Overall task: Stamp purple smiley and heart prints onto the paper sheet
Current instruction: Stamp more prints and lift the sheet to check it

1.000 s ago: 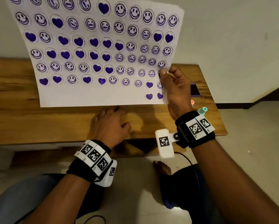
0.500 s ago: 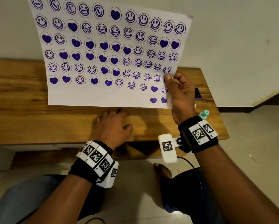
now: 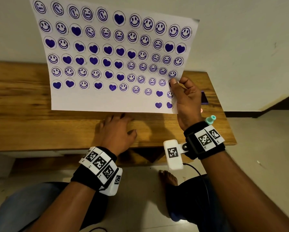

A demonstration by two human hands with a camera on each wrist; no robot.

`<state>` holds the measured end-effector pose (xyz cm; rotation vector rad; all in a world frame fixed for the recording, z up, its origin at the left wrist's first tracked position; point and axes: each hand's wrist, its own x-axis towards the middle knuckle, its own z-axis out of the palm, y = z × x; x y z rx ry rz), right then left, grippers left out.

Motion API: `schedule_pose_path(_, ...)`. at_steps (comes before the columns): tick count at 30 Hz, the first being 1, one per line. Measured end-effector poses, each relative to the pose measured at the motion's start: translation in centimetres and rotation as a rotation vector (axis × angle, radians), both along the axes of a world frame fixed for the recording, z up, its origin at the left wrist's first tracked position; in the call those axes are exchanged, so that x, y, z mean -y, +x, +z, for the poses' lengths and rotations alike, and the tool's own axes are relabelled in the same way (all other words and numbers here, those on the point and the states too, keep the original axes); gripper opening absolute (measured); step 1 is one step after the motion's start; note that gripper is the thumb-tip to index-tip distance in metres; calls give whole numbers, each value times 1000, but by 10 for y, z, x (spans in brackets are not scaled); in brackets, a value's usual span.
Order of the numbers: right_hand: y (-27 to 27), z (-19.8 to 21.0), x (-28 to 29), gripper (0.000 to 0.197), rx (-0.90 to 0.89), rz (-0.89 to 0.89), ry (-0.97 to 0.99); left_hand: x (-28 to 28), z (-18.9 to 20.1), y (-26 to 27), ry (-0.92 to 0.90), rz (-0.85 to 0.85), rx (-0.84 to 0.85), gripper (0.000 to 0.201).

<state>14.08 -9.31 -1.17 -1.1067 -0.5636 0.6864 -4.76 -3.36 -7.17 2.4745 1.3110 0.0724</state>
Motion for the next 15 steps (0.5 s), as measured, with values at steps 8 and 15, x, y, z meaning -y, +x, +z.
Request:
schedule_pose_path(8, 2, -3, -1, 12, 12, -22, -24, 1, 3, 0, -13, 6, 18, 49)
schedule_pose_path(15, 12, -24, -4, 11, -25, -145, -228, 14, 21, 5, -40, -72, 515, 11)
